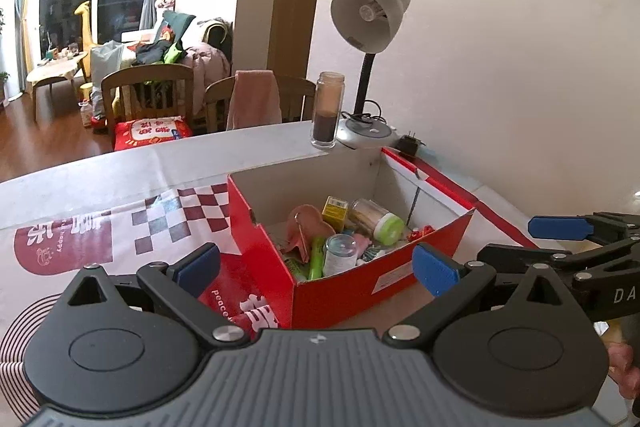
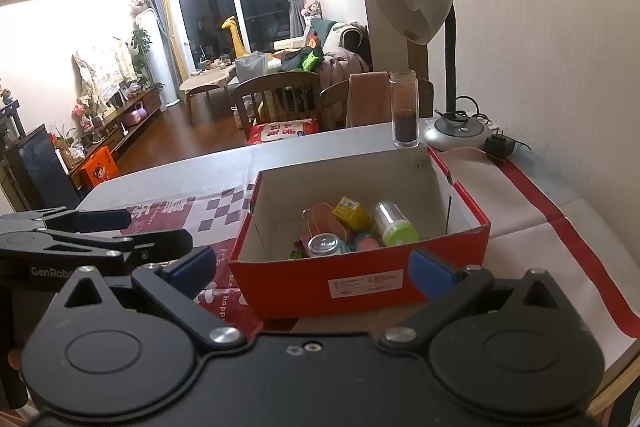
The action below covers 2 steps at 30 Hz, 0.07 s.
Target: Organize rigid objects
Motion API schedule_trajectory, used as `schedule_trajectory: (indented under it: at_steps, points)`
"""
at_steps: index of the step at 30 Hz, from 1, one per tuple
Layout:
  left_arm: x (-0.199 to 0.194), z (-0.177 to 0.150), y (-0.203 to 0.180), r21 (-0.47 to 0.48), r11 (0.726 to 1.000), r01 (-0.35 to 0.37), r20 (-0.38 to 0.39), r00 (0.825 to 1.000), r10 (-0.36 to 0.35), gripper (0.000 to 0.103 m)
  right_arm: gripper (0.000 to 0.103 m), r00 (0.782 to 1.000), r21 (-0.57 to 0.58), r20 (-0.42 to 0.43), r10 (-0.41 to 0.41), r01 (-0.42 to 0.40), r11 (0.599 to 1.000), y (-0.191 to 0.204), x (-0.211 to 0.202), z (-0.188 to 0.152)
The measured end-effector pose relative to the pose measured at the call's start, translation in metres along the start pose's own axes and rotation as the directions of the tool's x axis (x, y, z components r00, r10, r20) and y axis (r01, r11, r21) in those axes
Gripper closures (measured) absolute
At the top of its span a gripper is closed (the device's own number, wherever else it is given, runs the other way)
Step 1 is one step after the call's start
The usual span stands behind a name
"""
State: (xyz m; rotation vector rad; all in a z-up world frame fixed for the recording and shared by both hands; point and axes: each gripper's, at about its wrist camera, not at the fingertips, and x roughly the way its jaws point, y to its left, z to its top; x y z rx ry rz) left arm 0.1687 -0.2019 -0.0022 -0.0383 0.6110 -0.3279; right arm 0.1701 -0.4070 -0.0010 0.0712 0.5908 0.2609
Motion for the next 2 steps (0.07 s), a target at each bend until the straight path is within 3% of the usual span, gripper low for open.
schedule_trajectory:
  at_steps: [2]
  points:
    - [-0.0003,0.0005,0.0022,-0.006,1.000,-0.001,0.001,1.000,0.001,0.000,0.000,1.000,0.000,-0.004,0.001,-0.001,1.000,0.0017,-0.0004,-0.0008]
